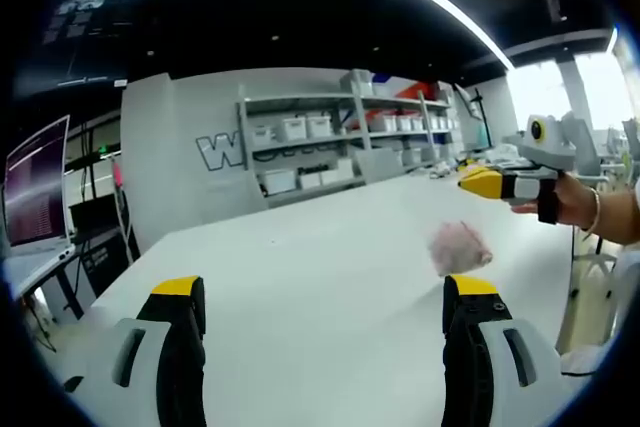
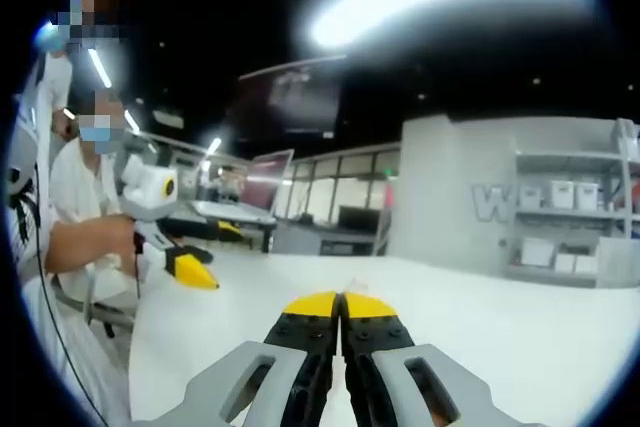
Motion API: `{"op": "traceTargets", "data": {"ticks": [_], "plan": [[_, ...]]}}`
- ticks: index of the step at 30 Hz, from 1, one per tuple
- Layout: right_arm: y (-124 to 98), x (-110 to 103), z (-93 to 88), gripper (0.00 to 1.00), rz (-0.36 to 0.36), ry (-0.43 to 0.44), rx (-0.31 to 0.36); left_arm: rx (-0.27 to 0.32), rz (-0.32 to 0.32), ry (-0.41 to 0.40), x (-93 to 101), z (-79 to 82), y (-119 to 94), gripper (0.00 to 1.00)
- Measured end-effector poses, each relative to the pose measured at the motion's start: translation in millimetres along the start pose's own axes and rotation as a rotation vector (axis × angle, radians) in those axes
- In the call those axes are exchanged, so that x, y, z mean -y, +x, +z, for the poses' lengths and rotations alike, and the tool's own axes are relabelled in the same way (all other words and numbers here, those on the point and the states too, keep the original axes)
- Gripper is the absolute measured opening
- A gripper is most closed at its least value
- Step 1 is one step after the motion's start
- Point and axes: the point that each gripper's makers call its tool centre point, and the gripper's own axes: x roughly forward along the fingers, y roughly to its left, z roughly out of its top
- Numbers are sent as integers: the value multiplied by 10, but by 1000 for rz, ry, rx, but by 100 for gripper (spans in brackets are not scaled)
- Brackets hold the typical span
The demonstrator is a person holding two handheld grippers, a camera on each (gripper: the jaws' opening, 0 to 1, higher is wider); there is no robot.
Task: Open the resealable bag by pulling the two sides of the seal apart until the entire bag opening is separated and visibly accessible.
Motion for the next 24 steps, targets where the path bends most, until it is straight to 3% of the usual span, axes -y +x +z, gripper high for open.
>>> {"op": "traceTargets", "data": {"ticks": [24], "plan": [[-10, -159, -96, 0, 39, -18, -24, 0, -3, 3, 0, 1, 19, 96]]}}
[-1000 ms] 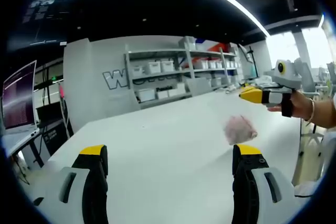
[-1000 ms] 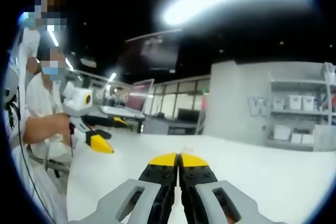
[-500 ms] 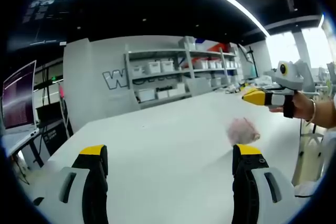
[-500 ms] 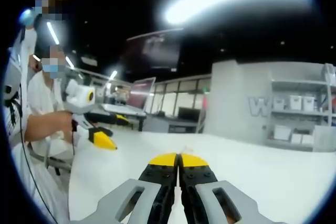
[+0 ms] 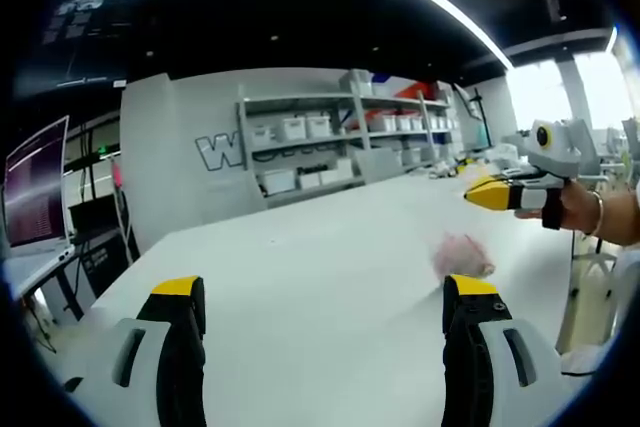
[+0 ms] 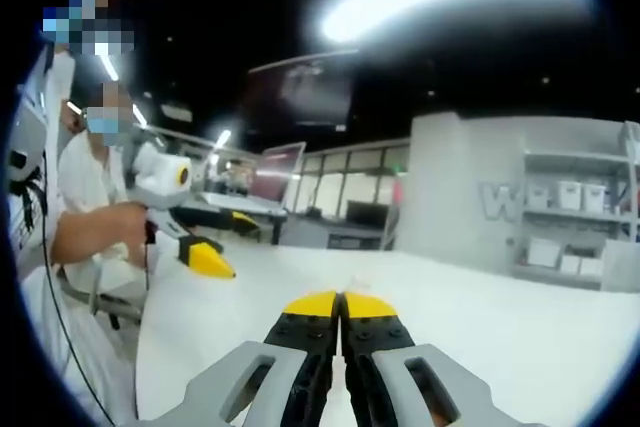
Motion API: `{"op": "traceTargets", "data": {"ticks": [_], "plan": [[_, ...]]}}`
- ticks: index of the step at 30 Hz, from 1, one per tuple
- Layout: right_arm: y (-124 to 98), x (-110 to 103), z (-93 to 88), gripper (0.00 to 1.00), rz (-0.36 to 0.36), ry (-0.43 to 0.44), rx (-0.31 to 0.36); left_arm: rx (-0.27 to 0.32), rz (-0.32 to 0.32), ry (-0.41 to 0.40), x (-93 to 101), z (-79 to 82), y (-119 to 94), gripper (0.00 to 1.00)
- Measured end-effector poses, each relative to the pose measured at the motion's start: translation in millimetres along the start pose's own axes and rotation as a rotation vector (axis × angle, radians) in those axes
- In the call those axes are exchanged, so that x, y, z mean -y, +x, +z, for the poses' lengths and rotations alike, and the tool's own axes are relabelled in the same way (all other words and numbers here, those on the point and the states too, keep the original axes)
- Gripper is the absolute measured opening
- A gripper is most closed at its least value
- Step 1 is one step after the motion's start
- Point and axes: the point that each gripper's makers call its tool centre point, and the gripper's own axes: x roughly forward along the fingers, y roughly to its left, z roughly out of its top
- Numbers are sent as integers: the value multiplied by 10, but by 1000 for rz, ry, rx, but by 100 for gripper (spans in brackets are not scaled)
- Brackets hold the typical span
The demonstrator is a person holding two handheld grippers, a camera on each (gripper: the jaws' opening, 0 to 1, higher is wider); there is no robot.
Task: Open the resealable bag by pulling the two sides of the seal apart until the entire bag opening is separated and visibly accessible.
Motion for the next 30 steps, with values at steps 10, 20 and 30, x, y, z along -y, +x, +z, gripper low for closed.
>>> {"op": "traceTargets", "data": {"ticks": [10, 20, 30], "plan": [[36, -147, -37, 0, 51, -68, -33, -1, -5, 10, 7, 22, -2, 96], [107, -322, -76, 0, 110, -151, -77, 0, -7, 16, 8, 47, -3, 96], [173, -461, -131, 0, 140, -226, -109, -10, -4, 11, -4, -3, -23, 96]]}}
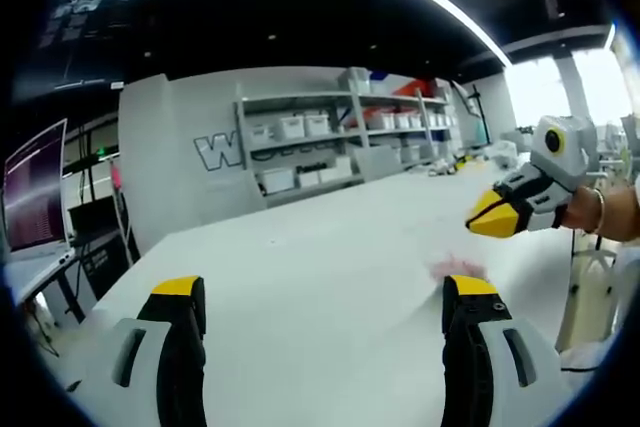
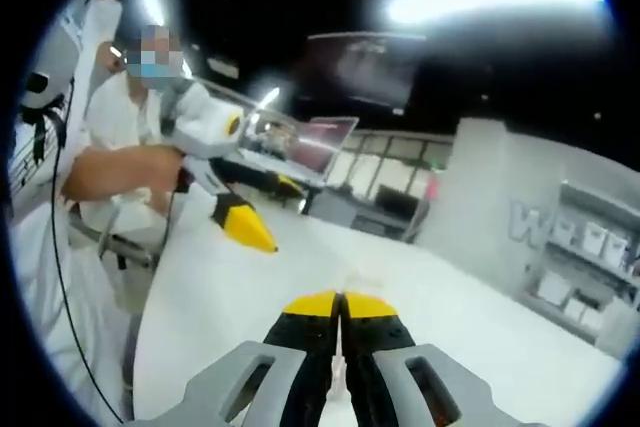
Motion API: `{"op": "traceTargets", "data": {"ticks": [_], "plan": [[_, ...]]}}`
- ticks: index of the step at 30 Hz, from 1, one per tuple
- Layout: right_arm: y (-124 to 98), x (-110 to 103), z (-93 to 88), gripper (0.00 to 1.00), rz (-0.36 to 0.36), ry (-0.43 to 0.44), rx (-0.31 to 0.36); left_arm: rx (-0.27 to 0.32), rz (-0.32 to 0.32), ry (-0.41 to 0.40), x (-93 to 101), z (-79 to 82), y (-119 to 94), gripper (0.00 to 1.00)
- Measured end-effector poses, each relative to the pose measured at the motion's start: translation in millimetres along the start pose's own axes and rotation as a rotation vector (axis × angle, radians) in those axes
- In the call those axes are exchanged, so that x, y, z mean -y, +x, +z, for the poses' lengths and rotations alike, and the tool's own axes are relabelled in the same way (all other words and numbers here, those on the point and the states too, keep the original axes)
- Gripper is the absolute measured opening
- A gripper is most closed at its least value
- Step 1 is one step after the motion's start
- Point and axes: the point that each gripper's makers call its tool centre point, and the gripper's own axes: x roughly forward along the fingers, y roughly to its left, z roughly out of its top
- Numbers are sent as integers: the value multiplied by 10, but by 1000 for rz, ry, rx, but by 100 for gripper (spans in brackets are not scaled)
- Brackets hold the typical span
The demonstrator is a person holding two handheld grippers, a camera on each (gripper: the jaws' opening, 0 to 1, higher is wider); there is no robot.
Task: Open the resealable bag by pulling the two sides of the seal apart until the entire bag opening is separated and visibly accessible.
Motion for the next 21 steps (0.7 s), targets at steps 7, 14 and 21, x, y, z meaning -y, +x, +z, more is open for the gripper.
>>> {"op": "traceTargets", "data": {"ticks": [7, 14, 21], "plan": [[73, -119, -12, 0, 16, -80, -28, 0, 2, -1, -11, -10, -22, 96], [117, -171, -38, 0, 18, -119, -56, -9, 2, -6, -21, -55, -46, 95], [177, -265, -83, 0, 36, -177, -88, -6, 7, -12, -49, -67, -64, 95]]}}
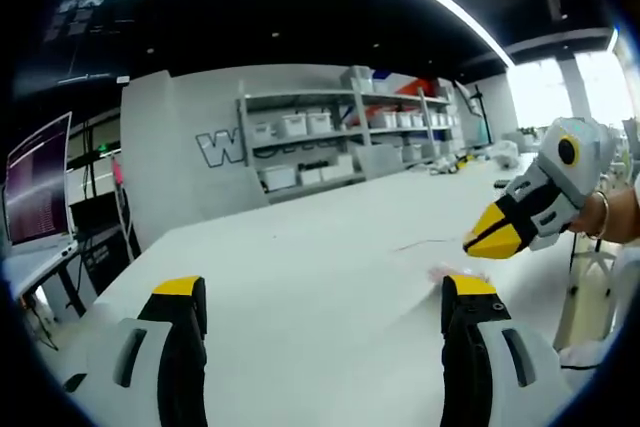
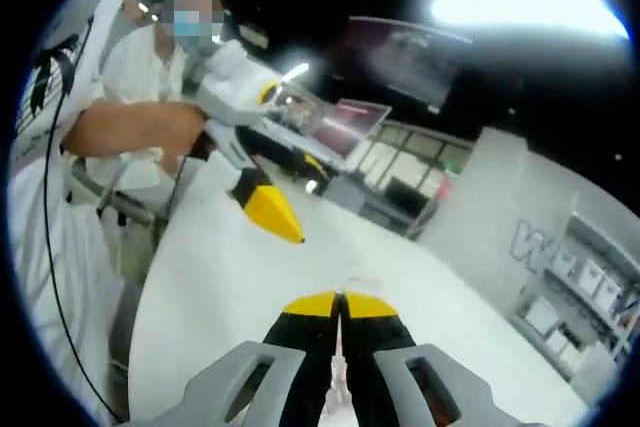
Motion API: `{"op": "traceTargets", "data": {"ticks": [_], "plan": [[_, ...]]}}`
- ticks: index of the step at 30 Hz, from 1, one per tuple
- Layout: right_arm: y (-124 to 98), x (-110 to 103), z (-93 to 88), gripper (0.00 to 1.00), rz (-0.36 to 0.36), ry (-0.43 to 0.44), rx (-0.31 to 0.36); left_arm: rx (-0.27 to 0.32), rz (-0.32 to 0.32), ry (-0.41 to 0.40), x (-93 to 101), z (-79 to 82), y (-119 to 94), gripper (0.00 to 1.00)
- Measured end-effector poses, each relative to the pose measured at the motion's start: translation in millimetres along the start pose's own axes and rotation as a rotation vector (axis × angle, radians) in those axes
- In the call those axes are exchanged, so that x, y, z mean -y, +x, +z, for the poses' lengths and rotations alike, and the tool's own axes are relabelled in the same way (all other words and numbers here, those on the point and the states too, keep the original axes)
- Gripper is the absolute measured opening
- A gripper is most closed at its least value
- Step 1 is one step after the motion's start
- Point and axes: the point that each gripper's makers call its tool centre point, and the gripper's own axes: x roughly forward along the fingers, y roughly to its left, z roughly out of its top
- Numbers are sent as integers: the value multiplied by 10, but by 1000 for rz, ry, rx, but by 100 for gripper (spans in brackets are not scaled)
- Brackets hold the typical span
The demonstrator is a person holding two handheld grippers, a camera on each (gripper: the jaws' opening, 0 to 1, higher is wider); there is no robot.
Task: Open the resealable bag by pulling the two sides of the seal apart until the entire bag opening is separated and visibly accessible.
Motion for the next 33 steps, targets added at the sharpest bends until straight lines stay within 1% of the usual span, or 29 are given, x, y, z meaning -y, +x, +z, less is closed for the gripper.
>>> {"op": "traceTargets", "data": {"ticks": [9, 13, 17, 21, 28, 32, 33], "plan": [[103, -185, -18, 0, 20, -60, -40, 0, 9, -8, -51, -30, -29, 95], [121, -235, -46, 0, 20, -97, -57, 1, 11, -11, -66, -40, -43, 95], [154, -337, -33, 0, 20, -124, -71, 2, 15, -14, -83, -49, -60, 95], [185, -380, -41, 0, 5, -160, -89, 3, 15, -16, -89, -58, -75, 95], [245, -453, -56, 0, -27, -243, -140, 9, 21, -23, -114, -61, -104, 95], [272, -469, -47, 0, -35, -233, -150, 10, 24, -24, -132, -62, -126, 95], [280, -467, -50, 3, -40, -231, -155, 11, 25, -24, -137, -61, -130, 95]]}}
